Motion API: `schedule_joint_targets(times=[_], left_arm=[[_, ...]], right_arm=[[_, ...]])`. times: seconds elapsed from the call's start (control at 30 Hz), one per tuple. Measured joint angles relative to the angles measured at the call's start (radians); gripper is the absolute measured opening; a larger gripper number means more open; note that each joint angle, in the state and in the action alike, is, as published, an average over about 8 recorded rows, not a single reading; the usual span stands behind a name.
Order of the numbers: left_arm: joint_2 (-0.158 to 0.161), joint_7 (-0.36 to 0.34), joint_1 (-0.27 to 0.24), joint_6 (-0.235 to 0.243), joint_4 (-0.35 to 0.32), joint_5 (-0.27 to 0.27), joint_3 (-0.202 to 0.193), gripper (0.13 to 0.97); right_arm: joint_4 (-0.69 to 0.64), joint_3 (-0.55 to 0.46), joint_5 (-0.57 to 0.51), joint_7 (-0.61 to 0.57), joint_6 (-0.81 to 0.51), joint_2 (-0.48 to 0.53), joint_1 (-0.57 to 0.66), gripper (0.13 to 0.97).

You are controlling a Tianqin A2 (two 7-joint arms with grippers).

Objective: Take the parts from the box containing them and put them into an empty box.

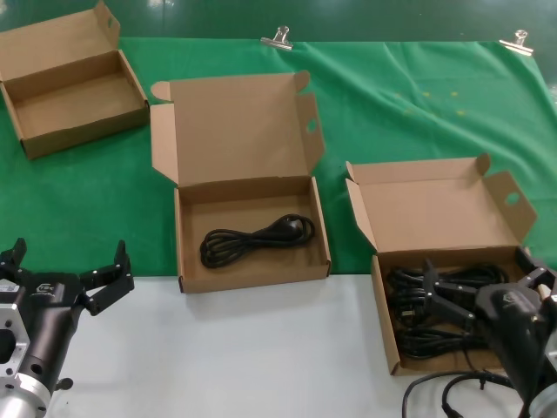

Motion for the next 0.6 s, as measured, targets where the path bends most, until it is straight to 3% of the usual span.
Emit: schedule_joint_targets(times=[0.6], left_arm=[[0.0, 0.0, 0.0, 0.0, 0.0, 0.0, 0.0, 0.966]], right_arm=[[0.0, 0.0, 0.0, 0.0, 0.0, 0.0, 0.0, 0.966]])
